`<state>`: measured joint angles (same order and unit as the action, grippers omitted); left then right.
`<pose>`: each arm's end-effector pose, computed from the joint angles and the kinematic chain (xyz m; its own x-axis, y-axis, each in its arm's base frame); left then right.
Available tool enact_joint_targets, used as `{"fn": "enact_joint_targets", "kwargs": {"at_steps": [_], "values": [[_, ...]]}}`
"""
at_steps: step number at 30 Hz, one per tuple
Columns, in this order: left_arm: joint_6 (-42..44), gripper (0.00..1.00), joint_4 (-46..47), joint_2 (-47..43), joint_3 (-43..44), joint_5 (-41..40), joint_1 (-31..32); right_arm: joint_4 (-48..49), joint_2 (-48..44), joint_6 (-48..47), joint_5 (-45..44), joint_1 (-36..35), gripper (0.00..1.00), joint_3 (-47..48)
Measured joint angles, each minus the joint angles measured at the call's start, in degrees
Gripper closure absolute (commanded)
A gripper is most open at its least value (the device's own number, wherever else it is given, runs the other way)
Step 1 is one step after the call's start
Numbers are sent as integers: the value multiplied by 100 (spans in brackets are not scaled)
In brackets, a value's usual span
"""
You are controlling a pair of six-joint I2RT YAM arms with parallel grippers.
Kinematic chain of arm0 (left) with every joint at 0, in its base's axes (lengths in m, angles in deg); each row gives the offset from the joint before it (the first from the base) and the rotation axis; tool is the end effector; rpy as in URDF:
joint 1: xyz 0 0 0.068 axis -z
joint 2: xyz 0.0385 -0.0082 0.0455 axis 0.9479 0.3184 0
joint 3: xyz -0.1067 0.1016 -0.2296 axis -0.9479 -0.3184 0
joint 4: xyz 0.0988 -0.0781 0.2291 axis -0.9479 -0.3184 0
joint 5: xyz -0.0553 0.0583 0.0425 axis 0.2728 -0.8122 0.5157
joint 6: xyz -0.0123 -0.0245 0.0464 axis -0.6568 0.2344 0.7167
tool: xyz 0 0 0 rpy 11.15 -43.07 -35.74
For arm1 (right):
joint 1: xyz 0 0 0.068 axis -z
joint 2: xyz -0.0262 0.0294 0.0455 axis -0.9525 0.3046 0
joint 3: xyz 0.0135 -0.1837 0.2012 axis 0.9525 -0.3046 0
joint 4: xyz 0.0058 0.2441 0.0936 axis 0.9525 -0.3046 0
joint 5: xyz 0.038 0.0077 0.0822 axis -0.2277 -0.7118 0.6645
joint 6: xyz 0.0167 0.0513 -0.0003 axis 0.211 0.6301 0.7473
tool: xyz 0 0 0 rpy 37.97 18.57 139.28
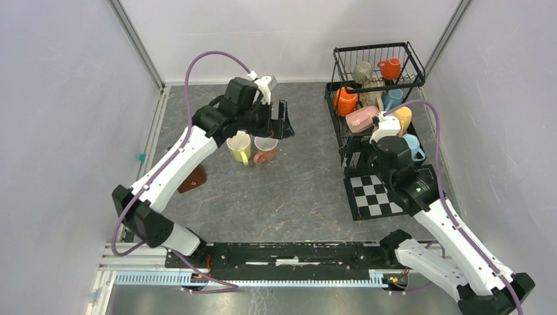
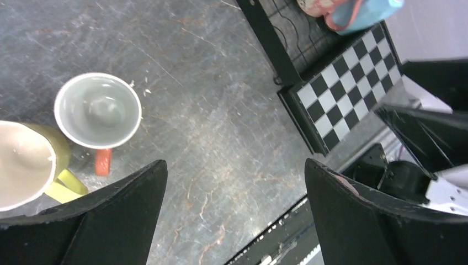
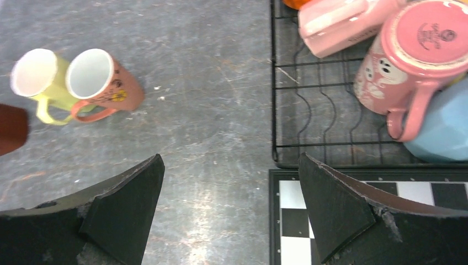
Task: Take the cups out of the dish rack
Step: Place the cup at the center of the board, then unload the cup from the dish rack.
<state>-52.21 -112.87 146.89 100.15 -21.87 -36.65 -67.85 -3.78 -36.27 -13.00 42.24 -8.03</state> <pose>0.2655 -0.1928 0.3893 -0.7284 0.0669 -0.6819 0.4494 0.7979 -0.4017 0.1567 0.0811 0.3352 -0.4420 0.2103 -0.8720 -0.1295 0.9470 0.2940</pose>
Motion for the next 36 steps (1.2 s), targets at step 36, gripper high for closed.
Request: {"fn": "enact_joint_targets", "kwargs": {"at_steps": [36], "values": [[2,0,188,-1934,-1196,570,0,2312,3451,2863,-914,1672,40,264]]}}
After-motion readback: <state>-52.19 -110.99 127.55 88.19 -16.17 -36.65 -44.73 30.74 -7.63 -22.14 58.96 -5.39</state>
